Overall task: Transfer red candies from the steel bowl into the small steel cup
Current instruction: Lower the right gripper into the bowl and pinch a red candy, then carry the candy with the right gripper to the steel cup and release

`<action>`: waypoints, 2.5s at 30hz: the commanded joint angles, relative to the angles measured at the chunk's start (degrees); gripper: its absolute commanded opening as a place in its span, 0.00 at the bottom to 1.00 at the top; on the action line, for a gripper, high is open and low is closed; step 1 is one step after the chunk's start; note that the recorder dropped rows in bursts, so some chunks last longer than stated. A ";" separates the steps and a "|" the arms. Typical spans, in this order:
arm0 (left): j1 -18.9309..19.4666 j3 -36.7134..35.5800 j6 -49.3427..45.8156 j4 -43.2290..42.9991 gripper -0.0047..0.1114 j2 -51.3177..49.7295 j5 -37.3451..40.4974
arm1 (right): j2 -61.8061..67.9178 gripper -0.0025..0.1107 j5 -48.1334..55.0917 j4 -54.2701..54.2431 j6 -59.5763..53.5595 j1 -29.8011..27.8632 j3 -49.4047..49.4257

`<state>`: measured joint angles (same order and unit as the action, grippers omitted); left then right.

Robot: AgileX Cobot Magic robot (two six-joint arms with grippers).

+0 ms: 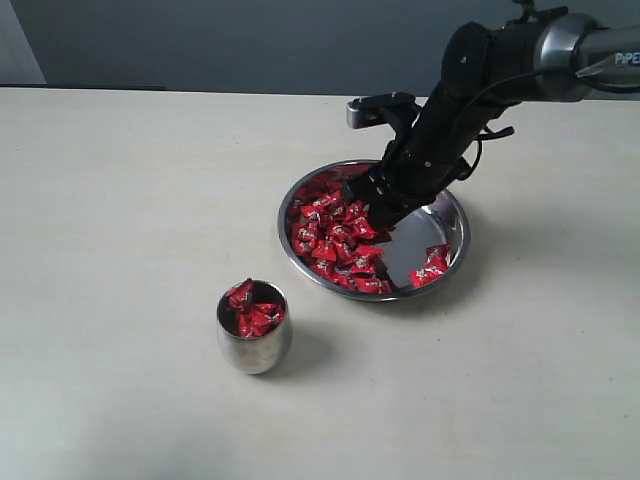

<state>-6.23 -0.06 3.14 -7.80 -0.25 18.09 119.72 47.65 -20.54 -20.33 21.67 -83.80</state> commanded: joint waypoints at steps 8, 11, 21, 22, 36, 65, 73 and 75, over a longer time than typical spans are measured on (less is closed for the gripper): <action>-0.43 0.06 0.32 0.04 0.04 0.25 -0.41 | -8.02 0.02 3.64 -8.31 -6.04 2.29 0.13; -0.43 0.06 0.32 0.04 0.04 0.25 -0.41 | -9.13 0.02 4.65 -9.14 -7.62 4.10 0.13; -0.43 0.06 0.32 0.04 0.04 0.25 -0.41 | -10.13 0.02 9.26 -15.98 -13.19 6.35 0.13; -0.43 0.06 0.32 0.04 0.04 0.25 -0.41 | -10.13 0.02 10.74 -17.09 -14.16 6.44 0.13; -0.41 0.06 0.99 0.25 0.04 0.25 -0.41 | -10.13 0.02 14.44 -15.80 -16.05 14.99 0.13; -0.41 0.06 0.89 0.25 0.04 0.25 -0.41 | -4.84 0.02 10.39 -11.93 -14.75 18.35 0.20; -0.41 0.06 0.89 0.25 0.04 0.25 -0.41 | -4.18 0.13 12.12 -11.93 -14.62 18.35 0.20; -0.41 0.06 0.89 0.25 0.04 0.25 -0.41 | -4.18 0.24 12.12 -11.93 -14.62 18.35 0.20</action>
<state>-6.23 -0.06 3.59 -7.80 -0.25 18.09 115.55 58.97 -32.88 -34.95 39.85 -83.80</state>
